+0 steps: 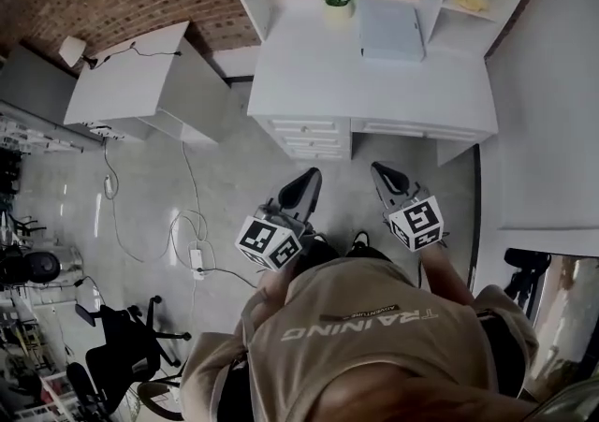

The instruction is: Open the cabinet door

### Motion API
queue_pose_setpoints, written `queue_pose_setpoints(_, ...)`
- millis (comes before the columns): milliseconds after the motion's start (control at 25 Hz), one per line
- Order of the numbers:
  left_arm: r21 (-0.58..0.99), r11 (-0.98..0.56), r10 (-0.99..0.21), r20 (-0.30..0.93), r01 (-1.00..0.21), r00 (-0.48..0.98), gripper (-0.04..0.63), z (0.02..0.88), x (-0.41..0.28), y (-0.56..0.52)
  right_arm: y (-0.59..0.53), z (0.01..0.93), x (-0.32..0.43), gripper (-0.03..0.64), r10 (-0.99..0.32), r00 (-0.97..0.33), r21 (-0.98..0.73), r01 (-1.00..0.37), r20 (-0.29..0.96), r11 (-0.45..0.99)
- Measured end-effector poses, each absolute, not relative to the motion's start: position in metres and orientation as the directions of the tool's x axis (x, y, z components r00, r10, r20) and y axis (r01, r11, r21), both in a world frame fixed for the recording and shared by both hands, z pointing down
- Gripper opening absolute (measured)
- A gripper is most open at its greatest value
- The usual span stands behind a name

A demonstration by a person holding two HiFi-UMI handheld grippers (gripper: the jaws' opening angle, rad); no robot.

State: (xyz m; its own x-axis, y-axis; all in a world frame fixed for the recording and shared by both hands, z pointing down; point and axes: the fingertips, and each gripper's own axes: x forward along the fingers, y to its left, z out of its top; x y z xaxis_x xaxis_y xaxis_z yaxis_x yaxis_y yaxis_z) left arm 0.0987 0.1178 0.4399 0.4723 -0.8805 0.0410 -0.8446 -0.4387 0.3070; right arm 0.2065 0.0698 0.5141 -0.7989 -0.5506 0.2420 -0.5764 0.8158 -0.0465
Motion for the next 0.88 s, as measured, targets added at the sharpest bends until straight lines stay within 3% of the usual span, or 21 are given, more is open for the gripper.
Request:
queue_pose_setpoints(200,0.329,-0.459,-0.859,0.072,-0.825,0.506,0.008,0.455,0.085,0.084,0.045,0.537,0.194,0.014,-0.55,-0.78,-0.105,-0.6,0.299,0.793)
queue_pose_setpoints(640,0.226,-0.544,-0.832,-0.021,-0.808,0.554,0.008,0.432,0.014,-0.006,-0.044,0.488,0.122,0.014,-0.635,-0.74,-0.032,-0.656,0.222,0.754)
queue_pose_setpoints(880,0.262,-0.537,-0.825,0.038,-0.802,0.564,0.008,0.463,-0.039,-0.044,-0.069,0.487,0.076,0.014,-0.671,-0.711,-0.075,-0.696,0.212,0.714)
